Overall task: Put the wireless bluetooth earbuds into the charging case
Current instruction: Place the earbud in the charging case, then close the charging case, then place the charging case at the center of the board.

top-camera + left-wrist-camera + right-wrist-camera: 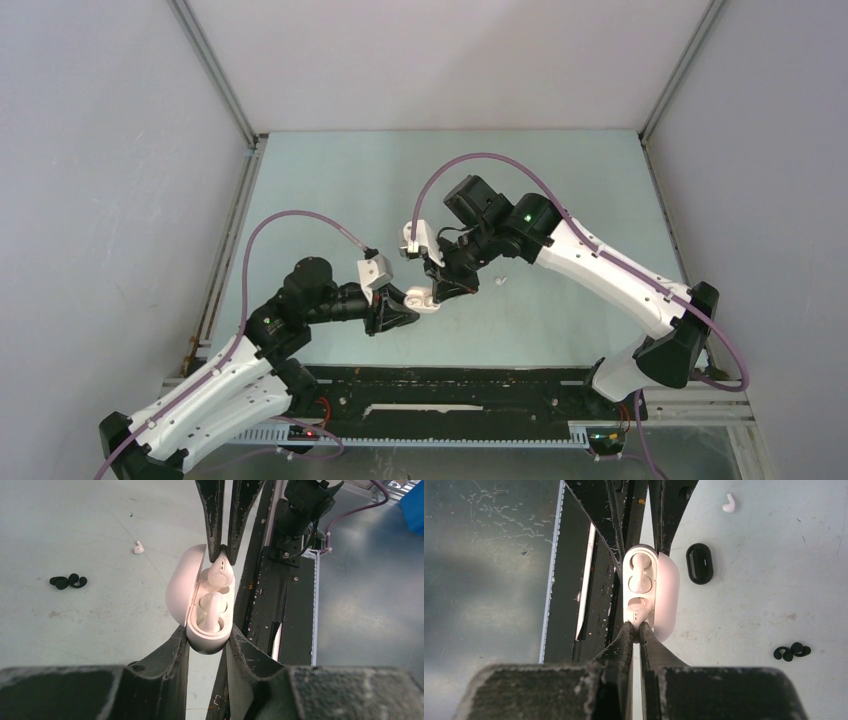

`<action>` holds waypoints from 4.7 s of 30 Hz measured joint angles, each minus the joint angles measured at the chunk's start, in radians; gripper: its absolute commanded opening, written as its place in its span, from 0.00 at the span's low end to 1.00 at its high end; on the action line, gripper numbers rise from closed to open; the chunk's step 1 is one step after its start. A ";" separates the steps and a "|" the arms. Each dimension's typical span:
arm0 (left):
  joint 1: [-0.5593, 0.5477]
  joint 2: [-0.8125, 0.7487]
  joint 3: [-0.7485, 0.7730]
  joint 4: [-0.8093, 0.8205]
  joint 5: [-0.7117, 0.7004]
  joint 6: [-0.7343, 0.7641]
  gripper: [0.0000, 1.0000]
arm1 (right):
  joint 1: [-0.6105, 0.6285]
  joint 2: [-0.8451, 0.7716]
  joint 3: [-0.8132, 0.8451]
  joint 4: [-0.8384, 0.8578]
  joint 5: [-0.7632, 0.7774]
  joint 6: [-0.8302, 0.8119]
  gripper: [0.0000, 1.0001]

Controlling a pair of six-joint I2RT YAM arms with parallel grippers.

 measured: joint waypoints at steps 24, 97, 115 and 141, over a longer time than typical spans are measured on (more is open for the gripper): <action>0.003 -0.006 0.000 0.000 0.000 0.000 0.00 | 0.011 0.021 0.000 0.014 -0.003 0.014 0.19; 0.177 0.275 0.089 -0.041 -0.238 -0.172 0.00 | -0.647 -0.351 -0.699 0.616 -0.283 0.250 0.84; 0.263 1.025 0.447 -0.019 -0.179 -0.539 0.13 | -0.726 -0.315 -0.770 0.714 -0.346 0.291 0.81; 0.401 0.896 0.528 -0.445 -0.380 -0.346 0.56 | -0.759 -0.321 -0.770 0.681 -0.393 0.241 0.84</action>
